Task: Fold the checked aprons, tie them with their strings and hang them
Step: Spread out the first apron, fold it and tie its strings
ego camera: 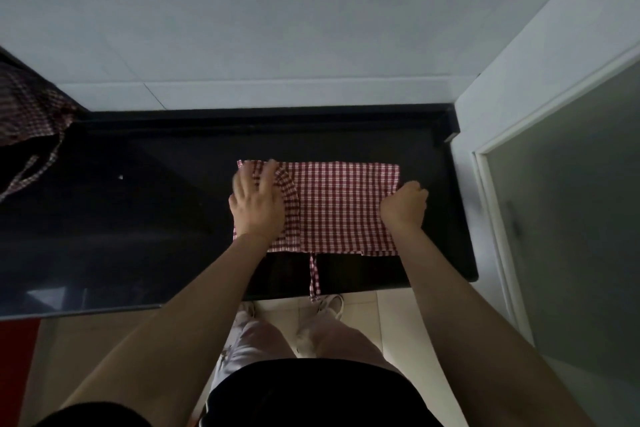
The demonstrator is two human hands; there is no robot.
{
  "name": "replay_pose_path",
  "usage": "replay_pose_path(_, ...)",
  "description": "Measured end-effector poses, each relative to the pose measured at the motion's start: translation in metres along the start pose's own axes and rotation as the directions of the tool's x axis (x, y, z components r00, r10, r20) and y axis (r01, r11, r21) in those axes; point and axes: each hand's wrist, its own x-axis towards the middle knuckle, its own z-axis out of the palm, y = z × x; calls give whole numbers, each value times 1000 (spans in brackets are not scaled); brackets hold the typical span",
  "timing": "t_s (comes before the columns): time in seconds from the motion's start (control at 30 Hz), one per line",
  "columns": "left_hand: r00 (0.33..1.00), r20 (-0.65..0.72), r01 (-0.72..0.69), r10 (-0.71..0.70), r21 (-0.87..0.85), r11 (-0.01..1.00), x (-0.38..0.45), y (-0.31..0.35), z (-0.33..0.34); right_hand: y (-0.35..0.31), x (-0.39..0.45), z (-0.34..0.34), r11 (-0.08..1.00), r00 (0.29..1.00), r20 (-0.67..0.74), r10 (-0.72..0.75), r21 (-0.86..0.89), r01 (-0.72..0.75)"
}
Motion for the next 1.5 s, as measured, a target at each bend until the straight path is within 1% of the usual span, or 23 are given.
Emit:
replay_pose_path(0.07,974,-30,212,-223,-213,954,9,2,-18,-11,8,-14,967,973,162,165,166,-191)
replay_pose_path(0.17,824,263,566,-502,-429,704,33,-3,-45,-19,13,-35,969,913,371,169,109,-224)
replay_pose_path(0.23,684,452,729,-572,-445,520,41,-7,-61,-20,14,-46,969,854,483,194,43,-244)
replay_pose_path(0.3,622,570,778,-537,-374,505,38,-7,-74,-18,15,-53,971,815,545,198,5,-239)
replay_pose_path(0.37,611,621,754,-490,-269,599,33,-9,-85,-11,17,-58,980,813,551,186,-47,-193)
replay_pose_path(0.43,628,604,706,-491,-176,686,34,-18,-84,-7,18,-61,988,829,538,154,-75,-135)
replay_pose_path(0.5,651,577,690,-494,-179,701,33,-21,-90,-8,17,-68,991,843,521,134,-56,-123)
replay_pose_path(0.57,690,549,694,-472,-319,645,34,-18,-96,-16,17,-74,983,852,510,116,63,-171)
replay_pose_path(0.63,758,514,651,-403,-554,518,37,-7,-107,-30,16,-83,928,866,500,5,321,-191)
replay_pose_path(0.7,838,460,542,-293,-763,352,40,6,-125,-47,10,-97,742,875,451,-174,645,-184)
replay_pose_path(0.77,895,365,406,-256,-904,130,46,12,-143,-59,2,-117,422,867,364,-340,883,-205)
replay_pose_path(0.83,941,282,271,-186,-959,-86,51,17,-162,-64,-3,-136,128,831,284,-479,959,-254)
replay_pose_path(0.87,960,248,230,-131,-964,-133,50,17,-168,-63,-5,-142,100,806,266,-528,963,-252)
replay_pose_path(0.9,970,227,217,-90,-970,-110,49,15,-169,-61,-7,-144,142,784,265,-562,964,-224)
replay_pose_path(0.97,975,199,210,-99,-971,114,43,4,-158,-48,-7,-135,351,756,309,-577,930,-112)
replay_pose_path(1.03,962,220,266,-160,-884,383,30,-12,-137,-27,-2,-113,560,794,361,-490,828,-31)
replay_pose_path(1.1,940,239,337,-242,-757,559,17,-23,-113,-6,4,-87,707,843,391,-368,707,-19)
replay_pose_path(1.17,919,245,393,-310,-647,653,5,-30,-89,13,5,-62,827,863,424,-274,562,-14)
replay_pose_path(1.3,861,339,506,-379,-493,708,-14,-38,-56,31,1,-37,941,913,401,-78,332,-66)
replay_pose_path(1.37,864,282,499,-417,-369,784,-18,-34,-51,27,-7,-34,988,957,288,-34,156,-12)
replay_pose_path(1.4,895,170,445,-412,-284,849,-20,-29,-48,23,-12,-33,998,983,179,-49,55,39)
replay_pose_path(1.43,931,25,361,-363,-196,912,-22,-21,-46,20,-20,-30,992,992,34,-125,-24,125)
replay_pose_path(1.5,972,-180,146,-153,-50,988,-25,-1,-40,13,-36,-22,909,889,-193,-415,-138,394)
